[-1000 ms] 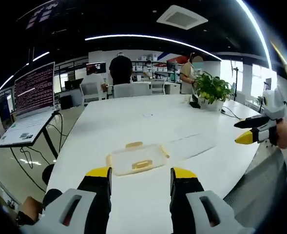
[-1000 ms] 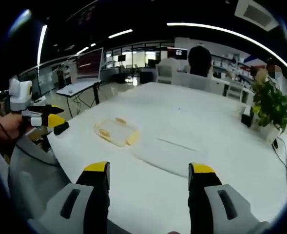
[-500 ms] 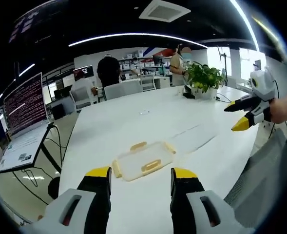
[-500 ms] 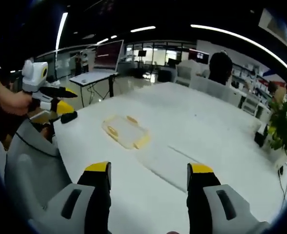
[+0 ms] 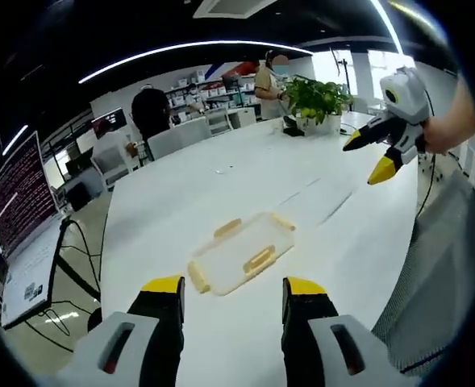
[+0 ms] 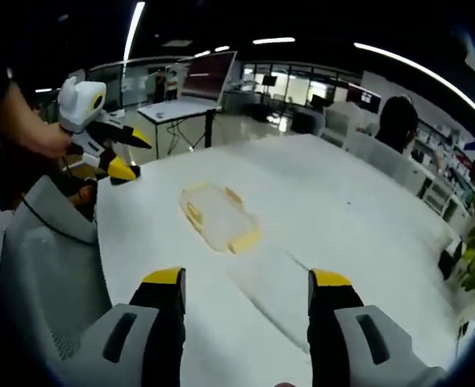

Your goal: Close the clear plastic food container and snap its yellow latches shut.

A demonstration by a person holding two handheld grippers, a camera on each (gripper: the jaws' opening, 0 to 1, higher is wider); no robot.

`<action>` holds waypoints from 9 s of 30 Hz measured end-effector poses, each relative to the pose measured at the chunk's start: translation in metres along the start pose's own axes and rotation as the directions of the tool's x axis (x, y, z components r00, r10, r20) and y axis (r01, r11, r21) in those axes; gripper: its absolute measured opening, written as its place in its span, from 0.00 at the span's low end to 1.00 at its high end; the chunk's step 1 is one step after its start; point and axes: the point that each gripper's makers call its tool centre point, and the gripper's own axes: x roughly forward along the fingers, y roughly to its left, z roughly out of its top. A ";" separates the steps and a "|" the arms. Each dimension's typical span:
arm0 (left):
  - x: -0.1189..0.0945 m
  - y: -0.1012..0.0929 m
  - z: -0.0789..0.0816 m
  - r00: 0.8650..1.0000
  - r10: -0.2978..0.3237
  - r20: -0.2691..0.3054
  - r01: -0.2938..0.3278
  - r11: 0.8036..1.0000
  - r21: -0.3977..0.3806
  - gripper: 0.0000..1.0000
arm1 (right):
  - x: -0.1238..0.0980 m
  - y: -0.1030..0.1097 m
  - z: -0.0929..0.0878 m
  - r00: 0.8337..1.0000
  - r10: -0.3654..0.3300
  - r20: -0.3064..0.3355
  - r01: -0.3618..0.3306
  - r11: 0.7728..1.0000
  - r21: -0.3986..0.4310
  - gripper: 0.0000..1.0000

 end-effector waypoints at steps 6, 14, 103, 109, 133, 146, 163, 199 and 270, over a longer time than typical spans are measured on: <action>0.016 0.007 0.004 0.999 -0.035 -0.006 0.036 0.999 0.025 0.42 | 0.013 -0.004 0.006 0.999 0.033 -0.015 -0.034 0.999 -0.035 0.57; 0.035 0.013 0.007 0.993 -0.112 -0.033 0.115 0.987 0.112 0.43 | 0.034 -0.004 0.012 0.996 0.085 -0.039 -0.089 0.991 -0.105 0.55; 0.140 0.038 -0.063 0.686 -0.610 -0.396 0.727 0.590 0.351 0.36 | 0.170 0.006 -0.027 0.791 0.423 -0.441 -0.580 0.748 -0.323 0.38; 0.140 0.037 -0.063 0.684 -0.612 -0.397 0.729 0.586 0.353 0.34 | 0.170 0.007 -0.027 0.789 0.421 -0.449 -0.582 0.746 -0.323 0.37; 0.111 0.047 -0.033 0.703 -0.571 -0.425 0.709 0.609 0.355 0.32 | 0.147 0.005 0.005 0.799 0.404 -0.446 -0.572 0.741 -0.353 0.35; 0.084 0.031 0.021 0.728 -0.559 -0.397 0.684 0.636 0.358 0.32 | 0.096 -0.015 0.032 0.816 0.407 -0.410 -0.560 0.732 -0.388 0.35; 0.108 -0.036 0.060 0.728 -0.573 -0.377 0.686 0.615 0.390 0.32 | 0.043 -0.057 -0.012 0.820 0.368 -0.439 -0.541 0.750 -0.382 0.36; 0.165 -0.120 0.096 0.718 -0.593 -0.365 0.695 0.577 0.429 0.32 | -0.006 -0.122 -0.085 0.826 0.297 -0.479 -0.494 0.791 -0.362 0.36; 0.185 -0.146 0.103 0.701 -0.611 -0.369 0.713 0.587 0.383 0.33 | -0.014 -0.146 -0.108 0.777 0.309 -0.548 -0.541 0.772 -0.332 0.36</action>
